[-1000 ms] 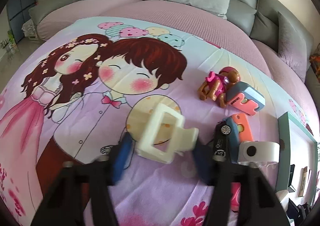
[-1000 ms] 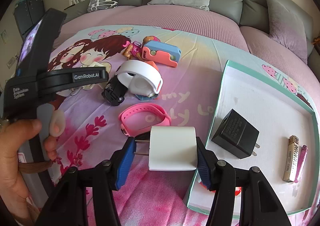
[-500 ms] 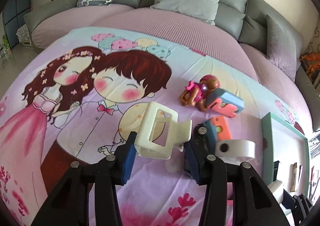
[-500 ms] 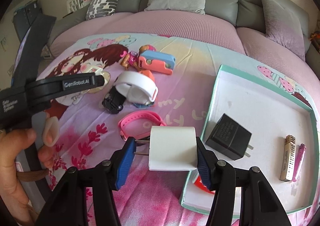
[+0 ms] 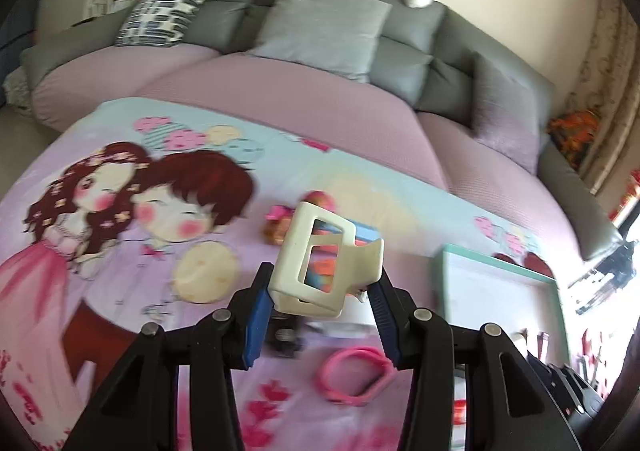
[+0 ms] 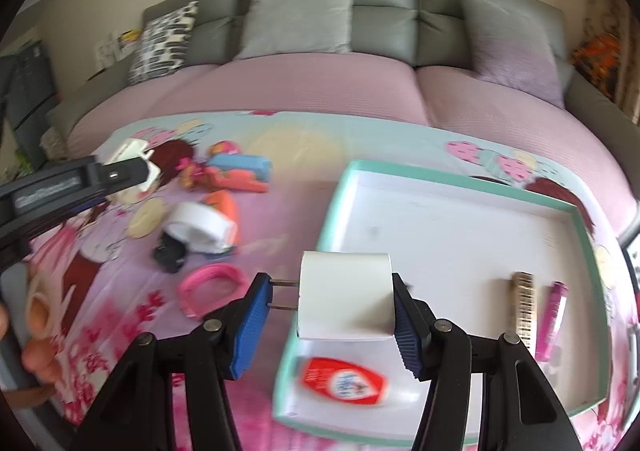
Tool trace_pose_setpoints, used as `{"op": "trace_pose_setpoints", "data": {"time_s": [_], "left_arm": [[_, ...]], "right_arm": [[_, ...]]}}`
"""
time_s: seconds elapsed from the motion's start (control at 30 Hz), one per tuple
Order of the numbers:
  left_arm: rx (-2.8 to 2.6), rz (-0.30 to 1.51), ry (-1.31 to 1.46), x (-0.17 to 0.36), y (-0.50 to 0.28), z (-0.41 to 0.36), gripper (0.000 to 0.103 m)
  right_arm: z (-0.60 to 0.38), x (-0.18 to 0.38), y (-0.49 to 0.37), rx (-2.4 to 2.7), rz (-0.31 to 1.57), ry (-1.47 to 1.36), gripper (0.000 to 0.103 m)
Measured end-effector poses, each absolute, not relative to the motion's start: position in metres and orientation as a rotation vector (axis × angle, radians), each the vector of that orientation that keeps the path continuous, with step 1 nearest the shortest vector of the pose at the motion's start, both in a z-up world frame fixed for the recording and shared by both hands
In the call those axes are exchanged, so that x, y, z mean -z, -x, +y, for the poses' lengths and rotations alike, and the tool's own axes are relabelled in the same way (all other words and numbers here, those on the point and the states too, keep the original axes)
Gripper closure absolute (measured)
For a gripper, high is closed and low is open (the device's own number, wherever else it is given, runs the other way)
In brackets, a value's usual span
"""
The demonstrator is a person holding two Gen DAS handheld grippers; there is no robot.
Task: Organize rigid objects
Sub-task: 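Place the cream stand in the green tray with the left tool while the right tool places the white charger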
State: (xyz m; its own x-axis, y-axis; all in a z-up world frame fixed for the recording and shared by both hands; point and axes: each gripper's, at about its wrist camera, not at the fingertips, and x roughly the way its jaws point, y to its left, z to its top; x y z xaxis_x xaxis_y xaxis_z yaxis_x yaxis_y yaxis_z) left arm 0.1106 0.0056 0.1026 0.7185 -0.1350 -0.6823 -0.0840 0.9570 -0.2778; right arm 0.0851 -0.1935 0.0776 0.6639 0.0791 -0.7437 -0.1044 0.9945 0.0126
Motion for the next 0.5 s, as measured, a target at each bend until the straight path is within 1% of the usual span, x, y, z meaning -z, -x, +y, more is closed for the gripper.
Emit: {"op": "trace_pose_setpoints", "data": {"time_s": [0.23, 0.5], "left_arm": [[0.128, 0.785, 0.223, -0.108, -0.112, -0.047, 0.055], [0.214, 0.843, 0.152, -0.102, -0.116, -0.102, 0.055]], "right_arm": [[-0.244, -0.08, -0.088, 0.045, 0.833, -0.009, 0.043], [-0.292, -0.083, -0.088, 0.157, 0.824, -0.073, 0.043]]}}
